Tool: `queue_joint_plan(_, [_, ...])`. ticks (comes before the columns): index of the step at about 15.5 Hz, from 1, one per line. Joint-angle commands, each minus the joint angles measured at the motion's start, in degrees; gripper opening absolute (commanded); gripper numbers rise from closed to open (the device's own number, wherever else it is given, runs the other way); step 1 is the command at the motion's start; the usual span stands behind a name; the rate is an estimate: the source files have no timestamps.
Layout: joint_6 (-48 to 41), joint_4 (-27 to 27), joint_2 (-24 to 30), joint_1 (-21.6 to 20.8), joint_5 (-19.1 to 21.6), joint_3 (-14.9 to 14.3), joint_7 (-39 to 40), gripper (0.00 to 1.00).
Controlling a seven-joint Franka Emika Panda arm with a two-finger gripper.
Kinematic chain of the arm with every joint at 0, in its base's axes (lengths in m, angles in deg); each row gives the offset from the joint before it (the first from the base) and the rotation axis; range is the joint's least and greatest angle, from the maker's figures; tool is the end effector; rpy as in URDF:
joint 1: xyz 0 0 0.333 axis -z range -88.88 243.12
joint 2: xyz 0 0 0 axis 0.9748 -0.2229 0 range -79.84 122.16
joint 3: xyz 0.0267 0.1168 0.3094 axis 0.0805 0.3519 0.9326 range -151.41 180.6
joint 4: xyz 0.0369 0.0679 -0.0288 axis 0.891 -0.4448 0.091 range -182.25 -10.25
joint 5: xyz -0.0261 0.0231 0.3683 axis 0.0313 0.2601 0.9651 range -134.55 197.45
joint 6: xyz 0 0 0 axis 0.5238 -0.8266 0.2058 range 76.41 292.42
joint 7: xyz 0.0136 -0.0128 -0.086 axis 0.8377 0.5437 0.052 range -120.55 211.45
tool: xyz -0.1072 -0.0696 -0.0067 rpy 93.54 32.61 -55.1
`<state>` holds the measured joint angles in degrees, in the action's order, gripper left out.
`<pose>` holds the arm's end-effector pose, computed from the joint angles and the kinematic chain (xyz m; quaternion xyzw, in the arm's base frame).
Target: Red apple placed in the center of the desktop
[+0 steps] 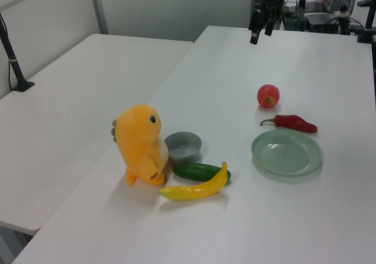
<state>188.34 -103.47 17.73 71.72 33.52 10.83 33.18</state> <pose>0.5810 0.0207 0.5636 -0.9911 0.0969 -0.0871 0.0262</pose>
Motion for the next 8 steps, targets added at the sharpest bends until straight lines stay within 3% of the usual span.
queue_joint_plan(1, [-7.73,-0.52,4.04,-1.54,-2.41,-0.27,-1.27,1.0])
queue_joint_plan(5, [-10.89,-0.61,4.4,-1.36,-1.81,-1.59,15.41,1.0])
queue_joint_plan(8, [-11.26,-0.69,4.49,-1.54,-1.63,-2.12,15.52,1.0])
